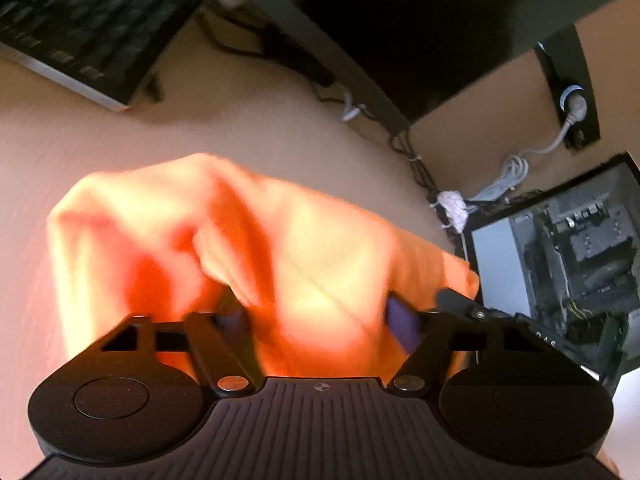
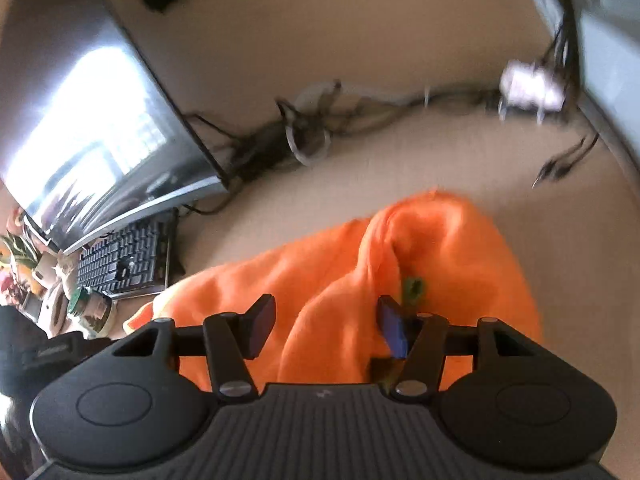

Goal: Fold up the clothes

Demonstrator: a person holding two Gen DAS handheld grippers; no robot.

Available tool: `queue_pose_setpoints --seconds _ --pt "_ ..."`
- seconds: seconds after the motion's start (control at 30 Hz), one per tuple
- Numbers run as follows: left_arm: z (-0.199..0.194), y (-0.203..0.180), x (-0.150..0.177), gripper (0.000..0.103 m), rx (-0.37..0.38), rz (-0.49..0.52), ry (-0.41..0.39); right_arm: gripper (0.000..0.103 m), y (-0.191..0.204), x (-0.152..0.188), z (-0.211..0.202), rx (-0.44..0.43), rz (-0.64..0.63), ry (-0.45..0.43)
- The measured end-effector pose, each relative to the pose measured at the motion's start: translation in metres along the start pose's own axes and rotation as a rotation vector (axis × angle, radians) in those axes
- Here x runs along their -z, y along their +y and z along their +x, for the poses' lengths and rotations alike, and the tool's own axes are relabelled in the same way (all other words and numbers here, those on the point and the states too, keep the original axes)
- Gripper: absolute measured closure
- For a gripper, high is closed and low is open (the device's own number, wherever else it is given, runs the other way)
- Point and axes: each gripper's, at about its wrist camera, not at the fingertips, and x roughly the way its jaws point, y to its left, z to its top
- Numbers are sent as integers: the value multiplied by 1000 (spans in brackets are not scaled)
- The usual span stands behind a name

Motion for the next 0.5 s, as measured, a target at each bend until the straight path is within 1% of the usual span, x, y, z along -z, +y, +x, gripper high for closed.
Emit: queue_pose_setpoints --seconds 0.07,0.1,0.13,0.23,0.3,0.37,0.4,0.43,0.47,0.5 --pt "6 -11 -12 68 -8 70 -19 48 2 -6 11 -89 6 26" --pt "3 -20 -20 75 -6 107 -39 48 9 -10 12 -118 -20 19" --pt "-1 -30 -29 85 -3 145 -61 48 18 -16 10 -141 -59 2" --pt "-33 -67 -43 85 48 297 -167 49 45 -37 -10 -201 -168 -81" --pt "-54 -75 -37 85 84 342 -191 49 58 -46 -32 -245 -222 -137" --pt "-76 -84 -30 85 119 386 -216 49 68 -44 -55 -269 -267 -177" --pt "-86 -88 -26 84 136 407 -227 49 70 -41 -66 -280 -281 -189" --pt "-93 -85 -18 83 142 412 -220 49 70 -35 -73 -293 -280 -190" --pt "-98 -81 -7 81 141 419 -208 49 68 -30 -78 -306 -271 -183" --pt "-99 -74 4 80 124 420 -185 48 65 -22 -82 -312 -262 -168"
